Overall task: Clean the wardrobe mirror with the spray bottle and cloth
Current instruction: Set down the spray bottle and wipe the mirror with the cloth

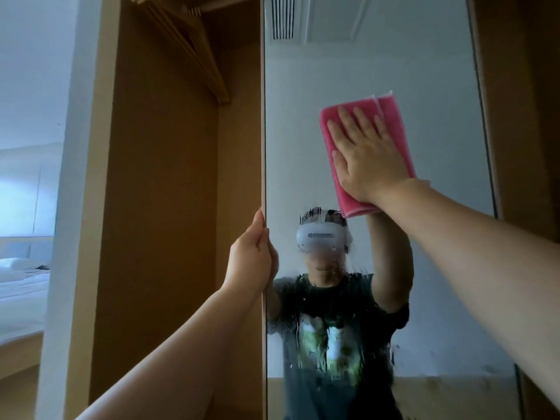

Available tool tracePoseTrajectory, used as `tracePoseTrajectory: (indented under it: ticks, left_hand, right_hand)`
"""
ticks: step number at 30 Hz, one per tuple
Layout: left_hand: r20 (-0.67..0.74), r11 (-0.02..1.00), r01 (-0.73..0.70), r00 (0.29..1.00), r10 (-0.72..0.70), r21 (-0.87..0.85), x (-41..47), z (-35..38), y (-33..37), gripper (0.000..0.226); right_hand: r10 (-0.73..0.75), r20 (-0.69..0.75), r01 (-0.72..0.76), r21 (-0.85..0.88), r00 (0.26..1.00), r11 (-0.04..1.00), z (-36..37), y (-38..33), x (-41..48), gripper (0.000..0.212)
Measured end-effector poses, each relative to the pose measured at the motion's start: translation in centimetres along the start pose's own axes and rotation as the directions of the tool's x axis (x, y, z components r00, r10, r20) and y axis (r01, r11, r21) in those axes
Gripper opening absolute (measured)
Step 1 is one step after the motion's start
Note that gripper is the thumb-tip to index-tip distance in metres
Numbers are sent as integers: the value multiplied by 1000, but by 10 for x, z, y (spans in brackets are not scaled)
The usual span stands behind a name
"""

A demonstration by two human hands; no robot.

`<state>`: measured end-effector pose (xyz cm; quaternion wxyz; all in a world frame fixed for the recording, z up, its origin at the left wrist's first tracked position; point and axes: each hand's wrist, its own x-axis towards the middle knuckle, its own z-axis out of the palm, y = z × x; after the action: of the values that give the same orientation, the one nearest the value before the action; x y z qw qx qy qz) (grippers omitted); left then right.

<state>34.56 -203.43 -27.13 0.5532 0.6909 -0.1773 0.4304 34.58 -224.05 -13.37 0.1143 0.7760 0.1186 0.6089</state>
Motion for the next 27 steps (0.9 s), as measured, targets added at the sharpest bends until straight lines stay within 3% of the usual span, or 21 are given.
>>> tracePoseTrajectory:
  ticks: [19,27]
  left_hand:
    - [-3,991,-57,998,58,124,2,1,-5,44]
    - [7,992,-46,999,45,120,2,1,-2,44]
  right_hand:
    - [-111,-18,111,38,994,993,29,-46,-102,59]
    - [-247,-38,249,62,968,967,51,-74,-152,61]
